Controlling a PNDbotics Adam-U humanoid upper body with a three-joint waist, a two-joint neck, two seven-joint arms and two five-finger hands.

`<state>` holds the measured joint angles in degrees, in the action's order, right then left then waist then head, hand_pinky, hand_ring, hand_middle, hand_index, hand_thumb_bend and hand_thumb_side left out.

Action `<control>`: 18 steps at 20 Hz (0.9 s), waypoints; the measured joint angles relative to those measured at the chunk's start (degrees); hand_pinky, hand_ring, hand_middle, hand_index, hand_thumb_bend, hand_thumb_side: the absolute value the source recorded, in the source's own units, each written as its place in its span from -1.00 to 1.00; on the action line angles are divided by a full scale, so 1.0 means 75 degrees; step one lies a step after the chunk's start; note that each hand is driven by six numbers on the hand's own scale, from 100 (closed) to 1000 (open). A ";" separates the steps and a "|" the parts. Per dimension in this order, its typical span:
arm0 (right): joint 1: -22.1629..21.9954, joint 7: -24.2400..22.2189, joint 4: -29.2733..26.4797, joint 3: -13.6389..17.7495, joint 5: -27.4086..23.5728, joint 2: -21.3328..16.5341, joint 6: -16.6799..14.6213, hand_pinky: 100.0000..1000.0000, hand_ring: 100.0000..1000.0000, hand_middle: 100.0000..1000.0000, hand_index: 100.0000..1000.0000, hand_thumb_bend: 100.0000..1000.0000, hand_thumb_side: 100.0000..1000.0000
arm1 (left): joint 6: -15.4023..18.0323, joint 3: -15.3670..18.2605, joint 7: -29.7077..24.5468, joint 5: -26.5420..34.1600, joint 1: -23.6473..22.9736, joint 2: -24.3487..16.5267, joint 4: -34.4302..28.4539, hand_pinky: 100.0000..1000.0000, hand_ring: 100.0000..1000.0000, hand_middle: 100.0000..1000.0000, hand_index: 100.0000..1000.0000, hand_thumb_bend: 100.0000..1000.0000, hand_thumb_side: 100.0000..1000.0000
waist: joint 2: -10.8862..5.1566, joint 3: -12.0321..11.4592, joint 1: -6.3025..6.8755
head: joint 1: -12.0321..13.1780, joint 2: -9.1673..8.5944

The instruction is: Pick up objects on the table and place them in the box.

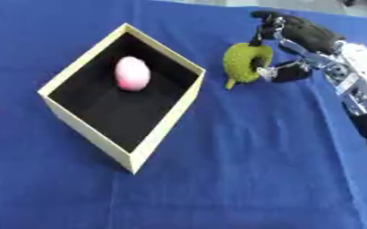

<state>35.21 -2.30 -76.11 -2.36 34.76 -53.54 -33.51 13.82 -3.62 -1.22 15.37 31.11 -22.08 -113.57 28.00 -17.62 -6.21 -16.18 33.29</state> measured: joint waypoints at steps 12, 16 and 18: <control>-0.0090 -0.0565 -0.0340 -0.0026 -0.1113 -0.0020 0.0081 0.75 0.97 -0.12 0.12 -1.00 -0.78 | -0.0015 0.0000 0.0010 0.0017 -0.0074 0.0005 0.0000 0.30 0.52 0.31 0.50 -1.00 0.05 | -0.0148 0.0049 0.0065 | -0.0032 0.0086; -0.0090 -0.0625 -0.0527 -0.0026 -0.1311 -0.0076 0.0103 0.72 0.93 -0.15 0.08 -1.00 -0.78 | -0.0034 0.0000 0.0011 0.0024 -0.0106 0.0007 0.0000 0.30 0.52 0.30 0.49 -1.00 0.05 | -0.0212 0.0066 0.0066 | -0.0032 0.0135; -0.0090 -0.0620 -0.0605 -0.0025 -0.1371 -0.0087 0.0116 0.72 0.92 -0.16 0.07 -1.00 -0.78 | -0.0042 0.0000 0.0019 0.0027 -0.0110 0.0007 0.0000 0.30 0.51 0.30 0.49 -1.00 0.05 | -0.0231 0.0067 0.0068 | -0.0032 0.0143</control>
<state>34.53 -6.95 -80.64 -2.55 24.47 -54.20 -32.65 13.50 -3.62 -1.07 15.57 30.28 -22.02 -113.57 26.27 -17.12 -5.70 -16.42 34.36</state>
